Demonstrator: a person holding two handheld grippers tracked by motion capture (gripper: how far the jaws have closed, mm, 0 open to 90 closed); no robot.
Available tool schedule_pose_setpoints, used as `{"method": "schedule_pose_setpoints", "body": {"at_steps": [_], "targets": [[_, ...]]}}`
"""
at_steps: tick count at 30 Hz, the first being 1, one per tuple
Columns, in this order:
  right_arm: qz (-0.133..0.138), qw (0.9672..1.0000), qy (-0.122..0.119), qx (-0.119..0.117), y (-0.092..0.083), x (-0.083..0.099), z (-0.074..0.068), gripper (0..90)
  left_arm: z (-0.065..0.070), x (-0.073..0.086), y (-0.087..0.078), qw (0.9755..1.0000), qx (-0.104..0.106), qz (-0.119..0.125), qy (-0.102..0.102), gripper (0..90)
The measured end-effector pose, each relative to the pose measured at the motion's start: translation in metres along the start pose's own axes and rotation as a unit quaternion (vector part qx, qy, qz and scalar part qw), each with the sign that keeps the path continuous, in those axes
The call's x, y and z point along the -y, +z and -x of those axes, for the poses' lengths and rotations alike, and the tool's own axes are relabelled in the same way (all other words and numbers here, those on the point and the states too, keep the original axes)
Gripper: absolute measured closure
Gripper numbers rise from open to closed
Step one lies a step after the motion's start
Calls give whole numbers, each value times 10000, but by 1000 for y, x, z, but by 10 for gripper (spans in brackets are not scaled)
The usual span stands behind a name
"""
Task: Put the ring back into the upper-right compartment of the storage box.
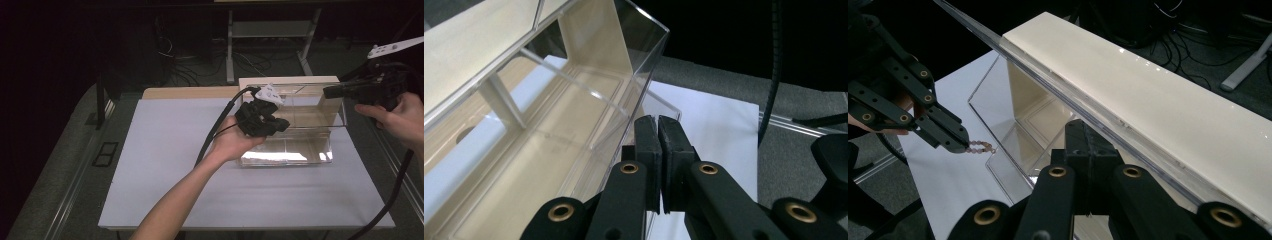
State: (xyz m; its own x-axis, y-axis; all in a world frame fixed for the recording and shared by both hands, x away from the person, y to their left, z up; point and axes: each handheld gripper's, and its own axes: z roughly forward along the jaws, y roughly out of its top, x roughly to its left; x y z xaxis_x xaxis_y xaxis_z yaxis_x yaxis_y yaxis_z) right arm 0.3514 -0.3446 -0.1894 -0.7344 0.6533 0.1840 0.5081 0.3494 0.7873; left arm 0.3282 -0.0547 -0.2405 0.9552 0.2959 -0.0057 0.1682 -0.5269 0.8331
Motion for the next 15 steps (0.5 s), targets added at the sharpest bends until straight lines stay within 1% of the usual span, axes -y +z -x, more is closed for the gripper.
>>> {"method": "schedule_pose_setpoints", "body": {"at_steps": [2, 3, 4, 11, 13, 14, 15], "targets": [[0, 10000, -8, -3, 0, 0, 0, 895, 0, -3, 4, 10000, 17, 32, -4, 873], [2, 10000, -6, -8, 0, 0, 0, 895, -1, -4, 6, 10000, 35, 23, 28, 873], [4, 10000, -6, -8, 0, 0, 0, 895, 0, -6, 9, 10000, 36, 64, -12, 873], [-1, 10000, -16, 5, 0, 0, 0, 895, 1, -15, 26, 9999, 89, 62, 59, 873], [3, 10000, -21, 6, 0, 0, 0, 895, 0, -16, 31, 9999, 80, 23, 78, 873], [4, 10000, -22, 6, 0, 0, 0, 895, 1, -16, 35, 10000, 61, 58, 28, 873], [6, 10000, -23, 7, 0, 0, 0, 895, 1, -16, 37, 10000, 40, 44, 40, 873]]}}
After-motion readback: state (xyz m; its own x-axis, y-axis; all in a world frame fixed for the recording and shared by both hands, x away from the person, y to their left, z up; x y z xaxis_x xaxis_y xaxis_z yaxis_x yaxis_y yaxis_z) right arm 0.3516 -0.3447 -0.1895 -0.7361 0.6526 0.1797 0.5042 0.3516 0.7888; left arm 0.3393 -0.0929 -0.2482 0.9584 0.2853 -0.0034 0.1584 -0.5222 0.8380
